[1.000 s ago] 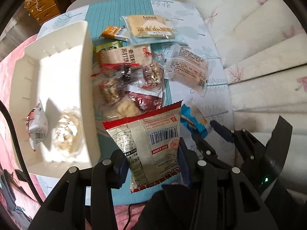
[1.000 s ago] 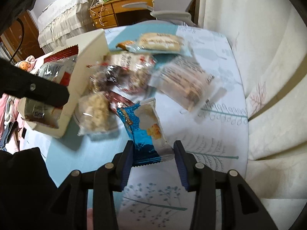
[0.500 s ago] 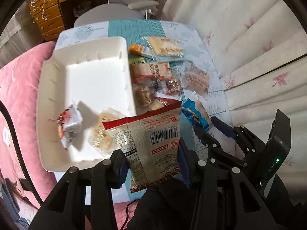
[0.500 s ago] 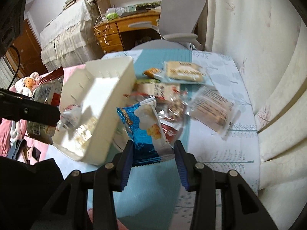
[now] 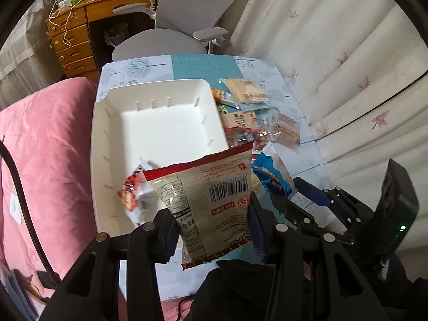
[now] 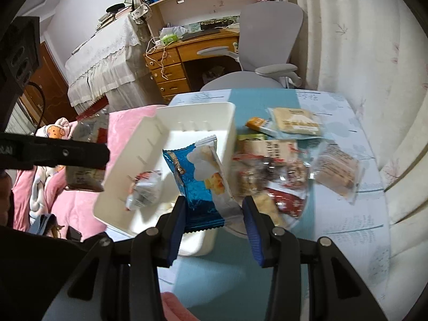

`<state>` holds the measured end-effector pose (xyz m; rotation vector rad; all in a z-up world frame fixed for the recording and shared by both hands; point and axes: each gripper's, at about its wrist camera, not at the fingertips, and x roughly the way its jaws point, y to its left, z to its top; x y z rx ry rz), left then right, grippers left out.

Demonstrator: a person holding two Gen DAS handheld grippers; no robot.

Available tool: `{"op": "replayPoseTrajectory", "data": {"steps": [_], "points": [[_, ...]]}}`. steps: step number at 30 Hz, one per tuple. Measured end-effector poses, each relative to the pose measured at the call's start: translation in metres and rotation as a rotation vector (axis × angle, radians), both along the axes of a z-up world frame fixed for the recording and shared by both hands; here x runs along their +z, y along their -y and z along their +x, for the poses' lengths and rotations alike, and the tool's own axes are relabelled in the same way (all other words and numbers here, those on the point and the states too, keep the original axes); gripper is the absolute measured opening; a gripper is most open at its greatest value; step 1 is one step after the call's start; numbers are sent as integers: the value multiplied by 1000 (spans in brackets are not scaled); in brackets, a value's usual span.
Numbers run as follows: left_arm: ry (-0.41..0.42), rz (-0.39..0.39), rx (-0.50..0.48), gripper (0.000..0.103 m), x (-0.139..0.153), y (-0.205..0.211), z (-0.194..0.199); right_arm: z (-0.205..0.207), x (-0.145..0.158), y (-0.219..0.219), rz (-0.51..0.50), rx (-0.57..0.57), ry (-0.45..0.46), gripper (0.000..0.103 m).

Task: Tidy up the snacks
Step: 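Drop the LIPO pack and blue bar into the white tray, opening both tools, then move both tools back over the remaining snacks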

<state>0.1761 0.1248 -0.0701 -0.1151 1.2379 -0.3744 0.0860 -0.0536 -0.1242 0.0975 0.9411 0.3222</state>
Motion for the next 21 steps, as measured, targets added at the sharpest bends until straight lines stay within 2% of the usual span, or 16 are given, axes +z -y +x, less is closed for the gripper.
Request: {"op": "replayPoseTrajectory", "data": {"steps": [4, 5, 6, 8, 14, 21], "points": [[-2, -1, 7, 46, -10, -19, 4, 0, 1, -22, 18, -27, 2, 44], [-3, 4, 17, 53, -13, -24, 5, 2, -1, -25, 28, -41, -5, 45], [-9, 11, 24, 63, -17, -28, 6, 3, -4, -28, 38, -52, -17, 52], [-21, 29, 27, 70, -22, -37, 8, 6, -12, -32, 49, -76, -57, 67], [-34, 18, 25, 75, -32, -49, 14, 1, -23, -33, 60, -142, -109, 68], [-21, -40, -5, 75, -33, -29, 15, -4, -21, -12, 50, -216, -142, 70]]}}
